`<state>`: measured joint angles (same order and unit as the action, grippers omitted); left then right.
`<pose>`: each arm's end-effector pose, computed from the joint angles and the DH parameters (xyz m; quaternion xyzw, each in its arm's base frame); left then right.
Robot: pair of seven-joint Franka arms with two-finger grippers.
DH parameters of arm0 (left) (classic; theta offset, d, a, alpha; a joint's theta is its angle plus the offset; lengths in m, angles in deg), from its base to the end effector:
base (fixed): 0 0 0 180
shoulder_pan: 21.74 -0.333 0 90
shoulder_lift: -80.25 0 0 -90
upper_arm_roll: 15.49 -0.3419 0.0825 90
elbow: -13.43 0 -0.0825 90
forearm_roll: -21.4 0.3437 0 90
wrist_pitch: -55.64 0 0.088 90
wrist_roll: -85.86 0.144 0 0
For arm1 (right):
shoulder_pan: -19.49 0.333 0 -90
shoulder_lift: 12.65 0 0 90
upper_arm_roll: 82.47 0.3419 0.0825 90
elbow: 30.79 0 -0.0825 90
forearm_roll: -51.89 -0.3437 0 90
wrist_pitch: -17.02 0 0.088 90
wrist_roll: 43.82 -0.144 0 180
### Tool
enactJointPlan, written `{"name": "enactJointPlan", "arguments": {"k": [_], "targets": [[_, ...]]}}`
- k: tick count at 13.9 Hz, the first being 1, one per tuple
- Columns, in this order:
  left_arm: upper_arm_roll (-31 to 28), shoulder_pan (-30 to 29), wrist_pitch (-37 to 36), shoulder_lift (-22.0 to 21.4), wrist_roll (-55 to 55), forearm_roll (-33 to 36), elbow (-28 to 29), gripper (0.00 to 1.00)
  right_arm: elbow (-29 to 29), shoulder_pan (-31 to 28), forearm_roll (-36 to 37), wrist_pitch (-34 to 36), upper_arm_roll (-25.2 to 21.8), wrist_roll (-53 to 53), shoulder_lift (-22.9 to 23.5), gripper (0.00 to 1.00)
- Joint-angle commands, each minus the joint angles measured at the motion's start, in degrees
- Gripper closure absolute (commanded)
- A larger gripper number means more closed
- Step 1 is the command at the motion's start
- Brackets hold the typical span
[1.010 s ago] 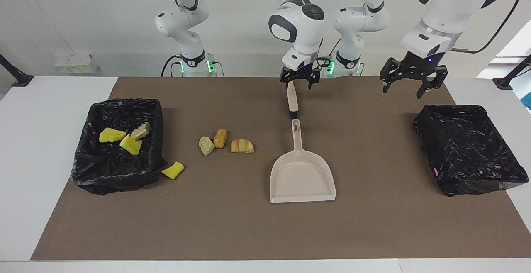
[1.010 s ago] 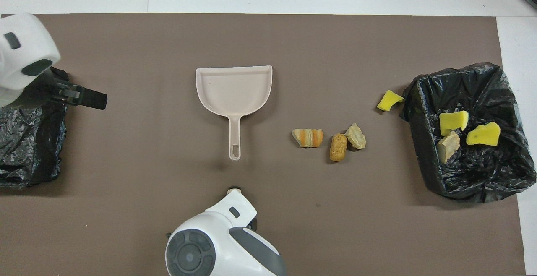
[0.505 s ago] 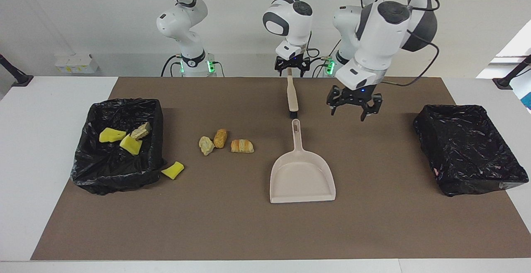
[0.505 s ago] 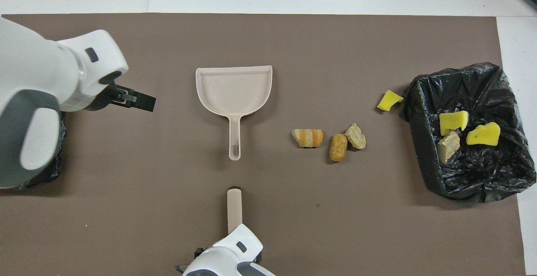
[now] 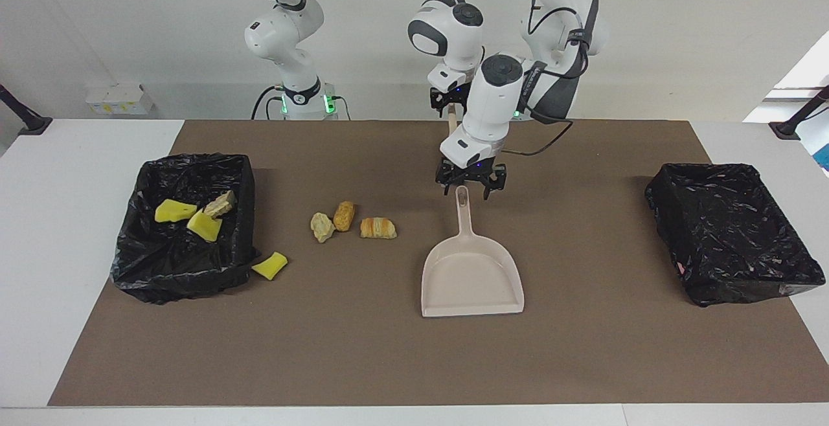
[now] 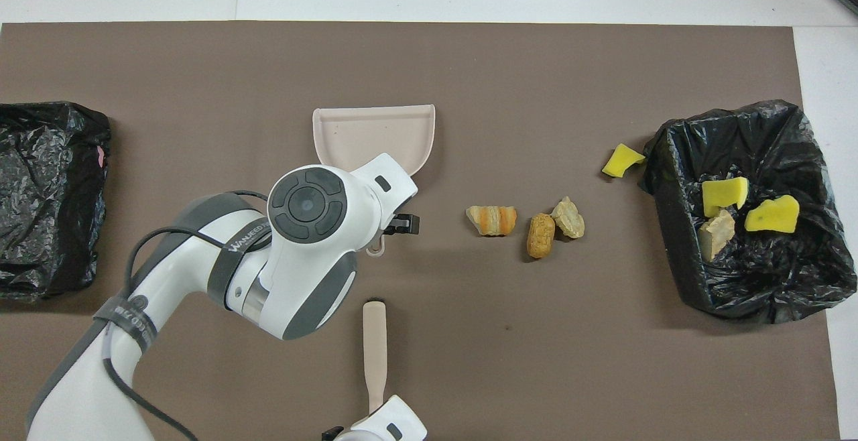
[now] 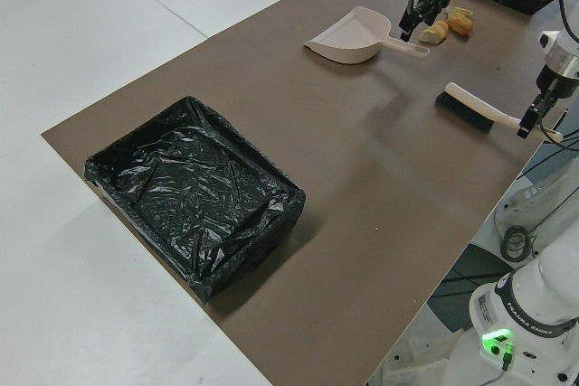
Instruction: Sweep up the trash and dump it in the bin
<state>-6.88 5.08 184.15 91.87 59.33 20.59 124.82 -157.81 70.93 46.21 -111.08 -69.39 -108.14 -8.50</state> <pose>0.4776 -0.3362 0.3996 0.9960 -0.0711 0.0314 0.0430 0.2106 0.4539 0.3566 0.9981 -0.0299 -0.0531 0.0035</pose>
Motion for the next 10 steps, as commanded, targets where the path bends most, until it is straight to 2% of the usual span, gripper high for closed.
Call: {"name": "enactJointPlan", "arguments": {"k": [1, 2, 5, 6, 10], "targets": [[-1.0, -0.1, 3.8, 0.9, -0.3, -0.1, 1.7, 0.00, -1.5, 0.0, -1.4, -1.1, 0.0, 0.6, -1.5, 0.92], [-1.0, -0.2, 4.6, 1.8, -0.1, -0.1, 1.6, 0.00, -1.0, -0.1, -1.4, -0.5, -0.1, 0.7, -1.3, 1.00], [-1.0, -1.4, 5.7, 2.1, 0.6, -0.1, 1.6, 0.00, 2.2, -0.6, -0.5, 4.6, -0.3, -0.3, -0.4, 1.00], [-1.0, -2.1, 6.1, 2.4, 1.1, -0.1, 1.6, 0.05, 2.4, -0.9, -0.4, 6.7, -0.8, -0.4, -0.9, 1.00], [-1.0, -1.5, 7.0, 4.6, 1.0, -0.1, 1.2, 0.09, 1.6, -6.5, -0.1, 11.5, -1.0, -1.2, -3.8, 1.00]]}}
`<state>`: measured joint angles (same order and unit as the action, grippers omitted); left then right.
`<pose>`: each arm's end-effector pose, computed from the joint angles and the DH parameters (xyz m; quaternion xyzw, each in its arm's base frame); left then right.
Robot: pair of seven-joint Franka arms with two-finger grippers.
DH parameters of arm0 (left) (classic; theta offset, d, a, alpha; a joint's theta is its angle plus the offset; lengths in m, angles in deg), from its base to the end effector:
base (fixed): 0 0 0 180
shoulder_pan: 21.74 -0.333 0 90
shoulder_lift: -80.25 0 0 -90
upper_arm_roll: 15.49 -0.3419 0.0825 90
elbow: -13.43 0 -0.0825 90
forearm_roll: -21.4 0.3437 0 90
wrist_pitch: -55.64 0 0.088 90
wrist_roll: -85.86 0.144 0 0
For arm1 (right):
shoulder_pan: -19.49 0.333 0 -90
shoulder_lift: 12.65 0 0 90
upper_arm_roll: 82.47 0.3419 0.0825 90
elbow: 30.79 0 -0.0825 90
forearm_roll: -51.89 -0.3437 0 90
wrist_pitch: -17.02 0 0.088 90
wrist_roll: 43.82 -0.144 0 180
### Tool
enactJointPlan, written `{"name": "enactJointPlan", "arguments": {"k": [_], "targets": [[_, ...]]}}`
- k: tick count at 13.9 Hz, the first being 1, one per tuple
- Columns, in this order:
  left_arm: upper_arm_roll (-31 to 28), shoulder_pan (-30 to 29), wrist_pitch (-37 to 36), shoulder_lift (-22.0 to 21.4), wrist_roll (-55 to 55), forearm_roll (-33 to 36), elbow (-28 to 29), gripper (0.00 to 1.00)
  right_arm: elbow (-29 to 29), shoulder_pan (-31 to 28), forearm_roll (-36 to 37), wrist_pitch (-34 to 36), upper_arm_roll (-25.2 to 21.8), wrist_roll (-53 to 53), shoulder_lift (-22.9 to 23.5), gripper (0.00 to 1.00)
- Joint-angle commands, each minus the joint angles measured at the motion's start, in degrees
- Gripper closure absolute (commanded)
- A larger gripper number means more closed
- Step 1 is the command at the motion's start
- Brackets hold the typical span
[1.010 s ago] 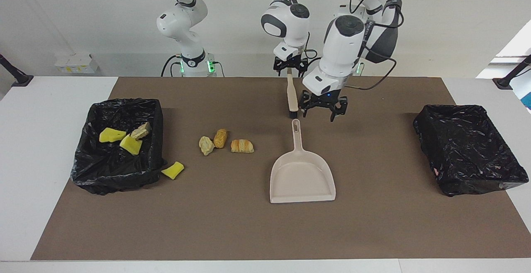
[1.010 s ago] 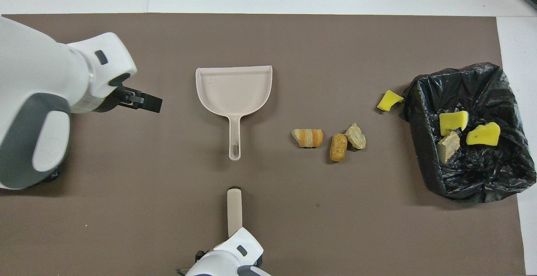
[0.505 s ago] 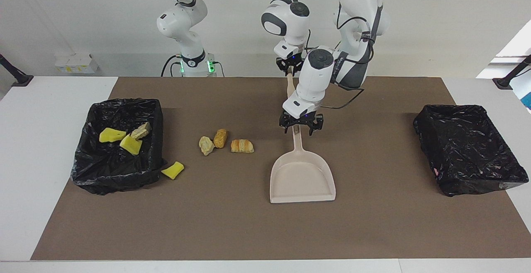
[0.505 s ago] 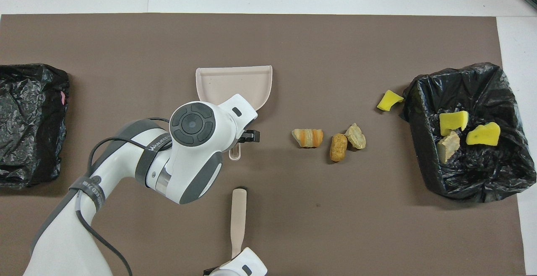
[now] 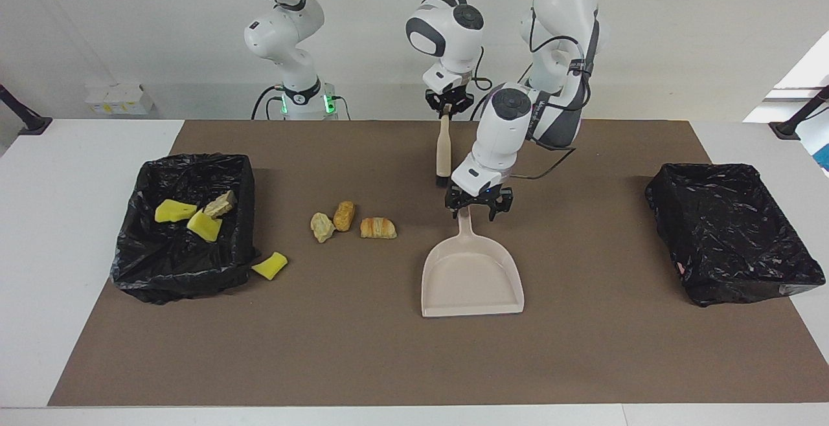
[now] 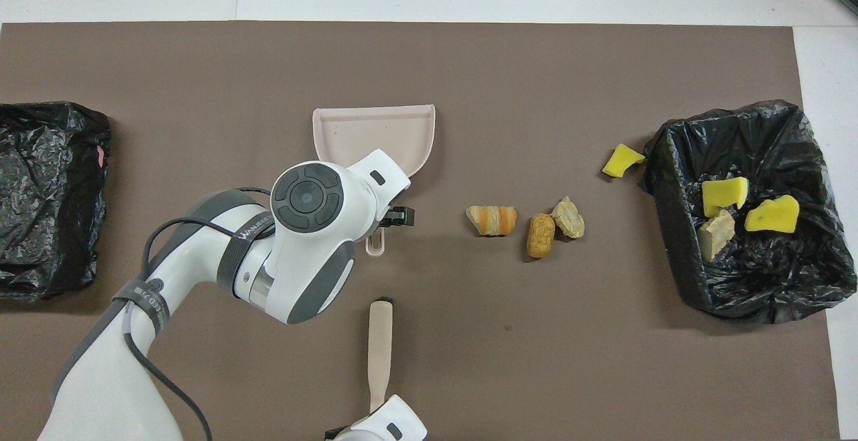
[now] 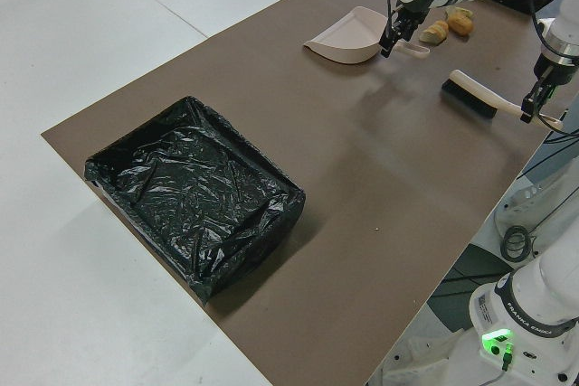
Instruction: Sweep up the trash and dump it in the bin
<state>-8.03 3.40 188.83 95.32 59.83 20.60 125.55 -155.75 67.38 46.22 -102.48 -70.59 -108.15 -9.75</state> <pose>0.5027 -0.3178 0.3669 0.9971 -0.0496 0.0357 0.0454 0.2391 0.4255 0.3701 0.9941 -0.0668 -0.0749 0.0422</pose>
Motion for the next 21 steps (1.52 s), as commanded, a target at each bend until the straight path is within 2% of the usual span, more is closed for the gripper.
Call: {"name": "enactJointPlan", "arguments": {"k": [1, 2, 4, 5, 8, 10, 13, 15, 17, 19, 21], "targets": [[0.1, 0.0, 2.6, 1.4, 0.5, 0.0, 0.1, 0.15, -0.8, -5.4, 0.4, 4.7, 0.3, -0.2, -4.4, 1.00], [0.1, -0.1, 2.6, 1.4, 0.5, 0.0, -0.4, 0.32, -1.2, -7.9, 0.4, 6.4, 0.3, 1.3, -6.5, 1.00], [0.1, 0.0, 2.3, 1.5, 1.2, 1.8, -0.7, 0.85, -1.2, -12.5, 0.4, 10.4, 0.3, 6.8, -10.2, 1.00], [0.1, -0.1, 1.7, 1.5, 2.2, 4.2, -1.5, 0.89, -1.2, -15.3, 0.5, 11.3, 0.3, 9.3, -11.2, 1.00], [0.0, -0.9, 0.1, 0.5, 7.2, 7.3, -2.2, 0.98, -0.5, -22.6, 6.0, 13.2, 0.3, 17.8, -11.9, 1.00], [-0.1, -2.3, -5.5, -1.3, 15.6, 7.7, -2.9, 1.00, -0.3, -26.6, 10.5, 13.1, 0.3, 22.6, -11.0, 1.00], [0.0, -5.3, -13.1, -4.2, 36.9, 10.3, -3.0, 1.00, 0.6, -34.0, 19.0, 12.9, 0.4, 33.3, -8.9, 1.00], [0.0, -6.6, -18.3, -5.7, 46.3, 10.4, -3.0, 1.00, 0.6, -39.3, 24.4, 11.4, 0.4, 40.1, -7.8, 1.00], [0.0, -7.1, -18.1, -6.2, 51.7, 10.7, -2.0, 1.00, 0.5, -42.8, 30.5, 8.8, 0.5, 44.7, -5.6, 1.00], [0.0, -7.5, -18.0, -6.2, 58.1, 10.7, -1.7, 1.00, 0.9, -43.8, 36.6, 7.3, 0.4, 44.9, -1.9, 1.00], [0.0, -7.5, -18.0, -6.5, 64.1, 10.7, -1.1, 1.00, 0.8, -46.6, 38.6, 4.8, 0.6, 45.3, 0.3, 1.00]]}}
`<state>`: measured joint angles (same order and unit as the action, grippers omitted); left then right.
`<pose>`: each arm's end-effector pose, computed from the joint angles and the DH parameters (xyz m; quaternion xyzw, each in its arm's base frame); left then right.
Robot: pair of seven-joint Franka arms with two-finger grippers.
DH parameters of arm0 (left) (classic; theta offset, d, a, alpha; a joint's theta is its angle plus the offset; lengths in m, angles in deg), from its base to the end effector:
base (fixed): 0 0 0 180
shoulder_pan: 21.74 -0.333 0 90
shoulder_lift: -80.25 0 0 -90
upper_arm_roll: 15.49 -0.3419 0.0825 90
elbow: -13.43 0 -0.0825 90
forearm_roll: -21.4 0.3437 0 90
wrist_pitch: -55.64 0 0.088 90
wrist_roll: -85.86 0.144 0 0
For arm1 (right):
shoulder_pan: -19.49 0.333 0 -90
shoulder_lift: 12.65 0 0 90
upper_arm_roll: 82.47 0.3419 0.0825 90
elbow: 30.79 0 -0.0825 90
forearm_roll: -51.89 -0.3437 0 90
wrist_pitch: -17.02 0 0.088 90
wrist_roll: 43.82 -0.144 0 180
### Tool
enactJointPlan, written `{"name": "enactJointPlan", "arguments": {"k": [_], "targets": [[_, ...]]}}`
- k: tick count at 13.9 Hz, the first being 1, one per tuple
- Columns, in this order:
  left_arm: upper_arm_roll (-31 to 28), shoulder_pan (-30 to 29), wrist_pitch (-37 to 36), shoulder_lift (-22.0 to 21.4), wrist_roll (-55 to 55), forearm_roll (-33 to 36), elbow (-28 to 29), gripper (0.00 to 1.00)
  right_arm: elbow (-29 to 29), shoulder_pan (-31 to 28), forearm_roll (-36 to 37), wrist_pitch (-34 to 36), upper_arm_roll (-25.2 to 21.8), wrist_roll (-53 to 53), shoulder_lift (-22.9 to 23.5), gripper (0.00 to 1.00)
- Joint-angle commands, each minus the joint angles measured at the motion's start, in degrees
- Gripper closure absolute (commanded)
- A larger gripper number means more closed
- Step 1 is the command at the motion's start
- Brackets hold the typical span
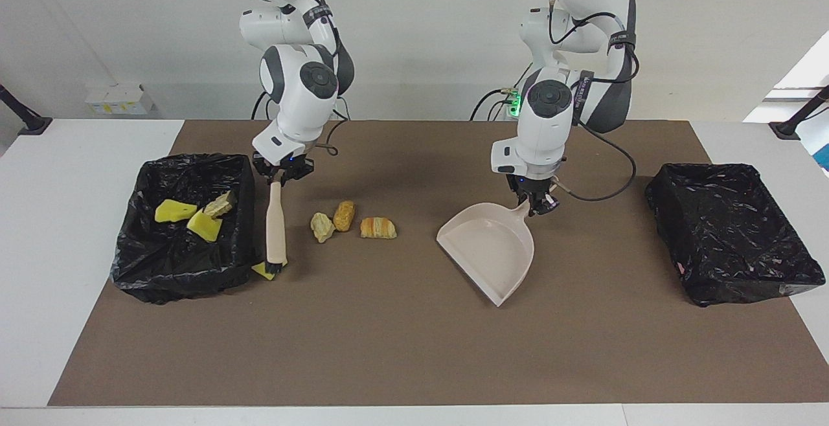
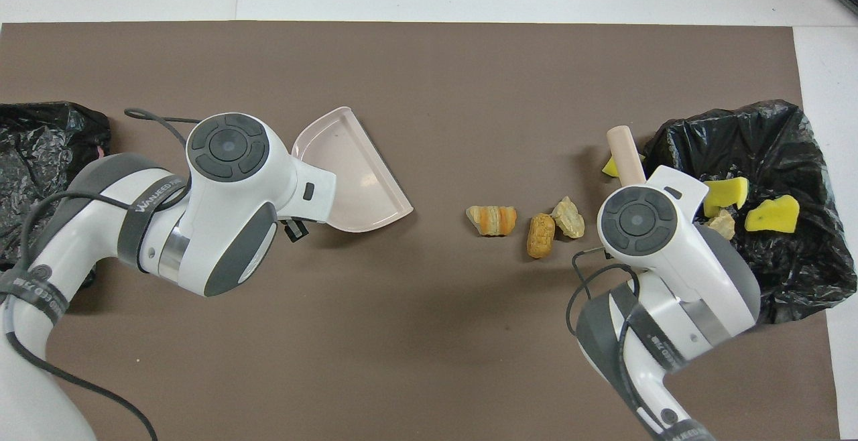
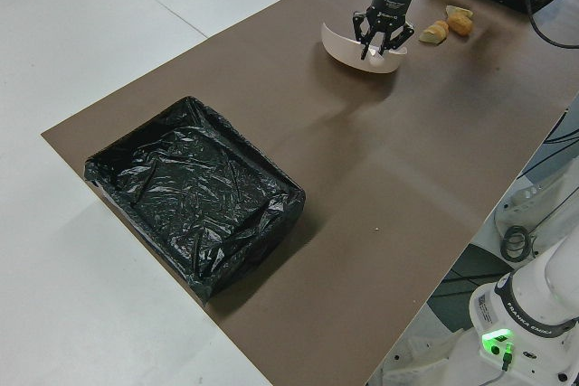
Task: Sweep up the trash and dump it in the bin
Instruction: 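Sweep the bread and sponges into the dustpan with the right gripper's brush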
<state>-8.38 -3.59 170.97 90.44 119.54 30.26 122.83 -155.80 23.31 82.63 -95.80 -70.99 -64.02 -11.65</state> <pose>0.5126 -0.2231 0.4082 -0.8508 0.5210 0.0402 0.0548 0.4724 0.0768 0.3890 0.9630 0.0892 -0.0352 0.2520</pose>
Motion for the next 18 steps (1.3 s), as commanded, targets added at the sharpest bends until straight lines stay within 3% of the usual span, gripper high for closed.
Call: {"name": "enactJointPlan", "arguments": {"k": [1, 6, 11, 15, 18], "targets": [[0.4, -0.4, -0.1, -1.8, 5.0, 1.2, 2.2, 1.00, 0.6, -3.0, 2.0, -2.0, 1.3, 1.4, 2.2, 1.00], [0.4, 2.9, 3.6, -5.3, 4.9, 5.0, 7.8, 1.00, 1.3, 5.5, -12.4, 1.8, 1.4, 2.2, 1.5, 1.00], [0.5, 2.7, 4.7, -5.8, 7.7, 5.0, 9.1, 1.00, 7.2, 12.4, -23.4, 5.7, 1.4, 1.7, 2.8, 1.00], [0.6, 2.9, 6.3, -5.9, 11.9, 5.0, 12.7, 1.00, 14.6, 11.8, -28.3, 11.2, 1.3, 3.5, 3.0, 1.00], [0.7, 4.2, 6.4, -6.2, 12.8, 5.0, 13.7, 1.00, 12.7, 10.0, -28.3, 16.0, 0.7, 2.8, 0.1, 1.00]]}}
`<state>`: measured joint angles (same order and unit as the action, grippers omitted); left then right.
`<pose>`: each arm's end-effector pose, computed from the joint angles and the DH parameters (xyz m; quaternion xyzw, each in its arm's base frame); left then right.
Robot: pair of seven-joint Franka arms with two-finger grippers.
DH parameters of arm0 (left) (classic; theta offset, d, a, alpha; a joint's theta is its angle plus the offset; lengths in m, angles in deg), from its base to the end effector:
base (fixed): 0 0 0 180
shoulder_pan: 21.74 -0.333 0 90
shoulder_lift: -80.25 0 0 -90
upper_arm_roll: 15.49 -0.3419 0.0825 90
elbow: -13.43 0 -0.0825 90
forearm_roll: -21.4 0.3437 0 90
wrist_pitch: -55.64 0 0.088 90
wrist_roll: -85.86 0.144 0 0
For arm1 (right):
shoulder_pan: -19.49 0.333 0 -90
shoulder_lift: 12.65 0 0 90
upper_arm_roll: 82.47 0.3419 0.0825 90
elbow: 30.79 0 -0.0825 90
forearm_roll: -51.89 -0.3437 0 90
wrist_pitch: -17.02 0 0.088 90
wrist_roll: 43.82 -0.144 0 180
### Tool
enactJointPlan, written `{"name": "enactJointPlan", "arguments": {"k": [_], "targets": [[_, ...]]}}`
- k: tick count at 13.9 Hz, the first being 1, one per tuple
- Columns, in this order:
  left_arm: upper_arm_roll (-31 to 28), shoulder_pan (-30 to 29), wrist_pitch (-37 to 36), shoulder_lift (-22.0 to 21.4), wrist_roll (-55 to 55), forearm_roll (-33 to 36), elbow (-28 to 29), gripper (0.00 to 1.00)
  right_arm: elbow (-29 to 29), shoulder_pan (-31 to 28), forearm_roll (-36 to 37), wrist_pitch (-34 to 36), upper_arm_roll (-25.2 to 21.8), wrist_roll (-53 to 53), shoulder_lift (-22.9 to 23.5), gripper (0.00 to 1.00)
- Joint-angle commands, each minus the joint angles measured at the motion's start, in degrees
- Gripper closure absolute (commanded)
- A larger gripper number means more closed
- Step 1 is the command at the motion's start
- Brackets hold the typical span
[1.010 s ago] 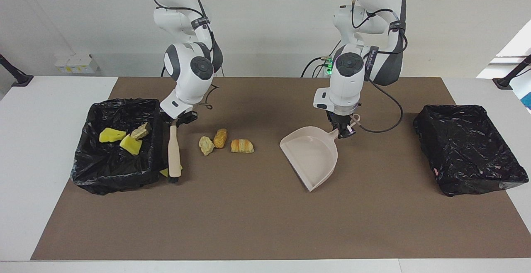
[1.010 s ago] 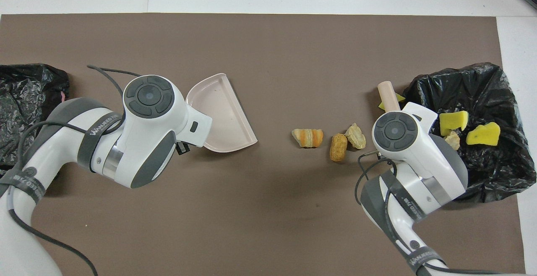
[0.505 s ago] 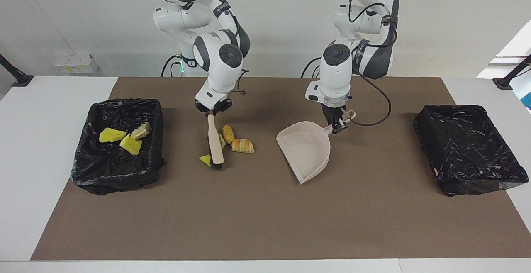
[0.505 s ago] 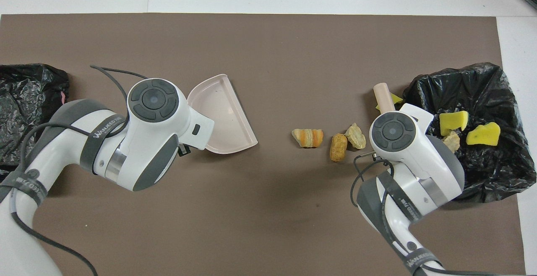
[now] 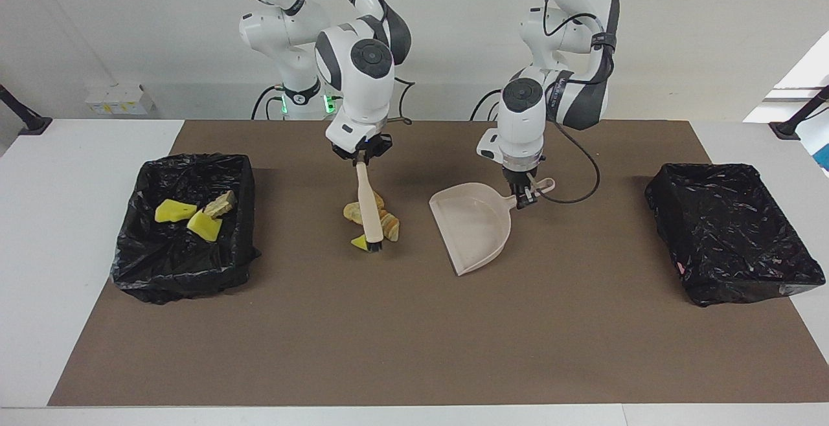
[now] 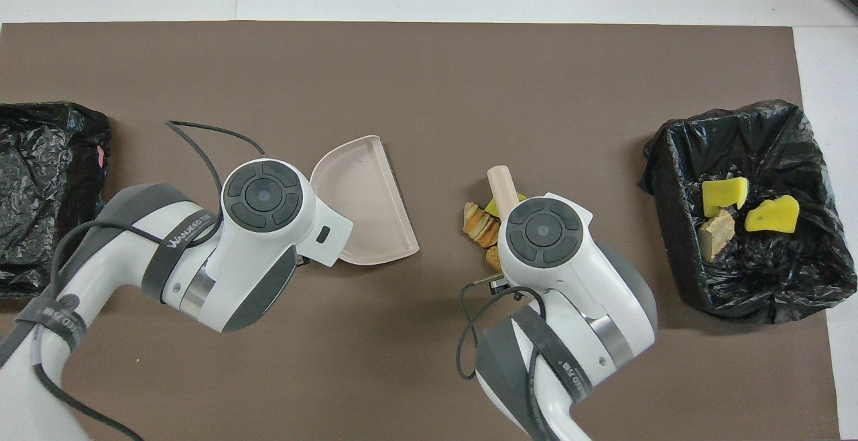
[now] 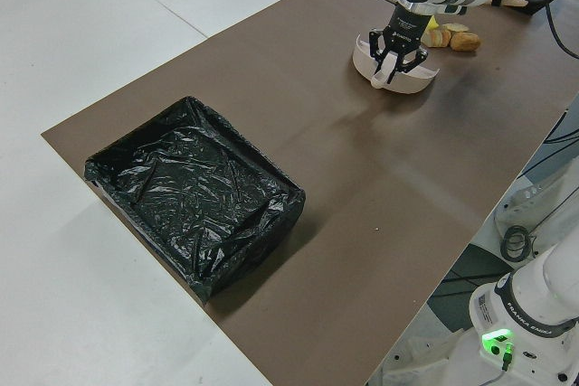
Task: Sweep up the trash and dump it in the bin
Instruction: 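Sweep the bread and sponges into the dustpan with the right gripper's brush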
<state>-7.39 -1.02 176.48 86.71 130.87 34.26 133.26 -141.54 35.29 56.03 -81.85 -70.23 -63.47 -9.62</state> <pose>0.4657 -0.2350 0.3767 -0.7571 0.6460 0.0578 0.0781 0.4430 0.2238 0.4460 0.9877 0.0832 -0.1062 0.0788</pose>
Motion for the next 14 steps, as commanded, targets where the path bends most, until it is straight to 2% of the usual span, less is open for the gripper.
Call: {"name": "enactJointPlan", "arguments": {"k": [1, 3, 5, 7, 9, 12, 14], "targets": [[-0.3, 2.3, 0.8, -2.7, 1.3, 0.9, 3.4, 1.00, -5.9, -3.0, -1.7, 0.5, -0.1, 2.2, -4.1, 1.00], [-0.4, 2.3, 0.4, -2.8, 1.1, 0.9, 3.4, 1.00, -16.5, -5.0, -1.8, -8.3, 0.0, 1.3, -9.8, 1.00], [-0.4, 2.3, 0.1, -2.9, 0.4, 0.9, 3.7, 1.00, -23.3, -5.7, -6.4, -14.8, 0.0, 0.4, -13.2, 1.00], [-0.4, 2.2, 0.7, -3.7, 0.4, 0.9, 5.3, 1.00, -25.2, -6.1, -9.3, -18.1, 0.0, -0.1, -13.1, 1.00], [-0.4, 2.0, 1.1, -3.6, 0.4, 0.9, 5.4, 1.00, -25.7, -3.8, -9.5, -20.8, 0.1, -3.3, -11.3, 1.00], [-0.4, 1.6, 1.1, -3.6, 0.4, 0.9, 5.4, 1.00, -23.9, -1.1, -9.5, -24.1, 0.2, -7.8, -7.7, 1.00], [-0.4, 1.5, 1.3, -3.6, 0.4, 0.9, 5.5, 1.00, -21.4, 0.4, -9.5, -23.7, 0.3, -10.2, -5.9, 1.00]]}}
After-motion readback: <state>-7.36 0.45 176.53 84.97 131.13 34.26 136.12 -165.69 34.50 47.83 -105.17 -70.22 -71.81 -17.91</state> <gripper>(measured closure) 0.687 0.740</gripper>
